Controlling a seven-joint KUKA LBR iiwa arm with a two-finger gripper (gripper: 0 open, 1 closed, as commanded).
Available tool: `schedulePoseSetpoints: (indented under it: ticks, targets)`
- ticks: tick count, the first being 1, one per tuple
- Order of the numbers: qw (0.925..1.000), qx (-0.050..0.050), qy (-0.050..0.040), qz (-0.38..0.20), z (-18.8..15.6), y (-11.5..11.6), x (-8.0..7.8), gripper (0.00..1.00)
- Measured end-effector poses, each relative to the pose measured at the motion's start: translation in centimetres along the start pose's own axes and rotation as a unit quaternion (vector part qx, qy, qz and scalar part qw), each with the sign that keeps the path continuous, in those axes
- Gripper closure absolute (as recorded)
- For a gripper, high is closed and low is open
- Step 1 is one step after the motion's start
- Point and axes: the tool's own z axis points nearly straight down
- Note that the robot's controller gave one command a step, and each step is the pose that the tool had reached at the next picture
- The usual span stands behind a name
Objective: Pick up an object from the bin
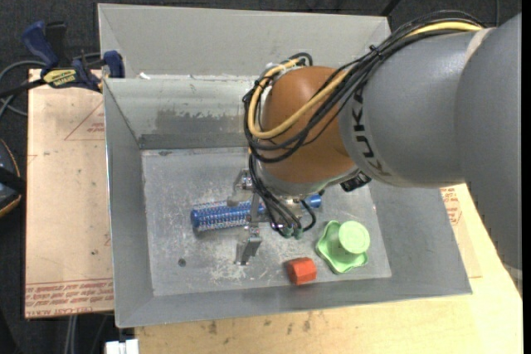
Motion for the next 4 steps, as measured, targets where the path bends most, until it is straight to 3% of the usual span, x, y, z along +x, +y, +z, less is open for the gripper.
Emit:
schedulePoseSetpoints:
  ticks: [1,4]
  targets:
    - [1.0000,-0.002,-0.0029,-0.009,9.19,-2.61,-4.62,0.00]
    - [0.9999,0.000,-0.0016,-0.010,8.53,-2.29,-5.01,0.00]
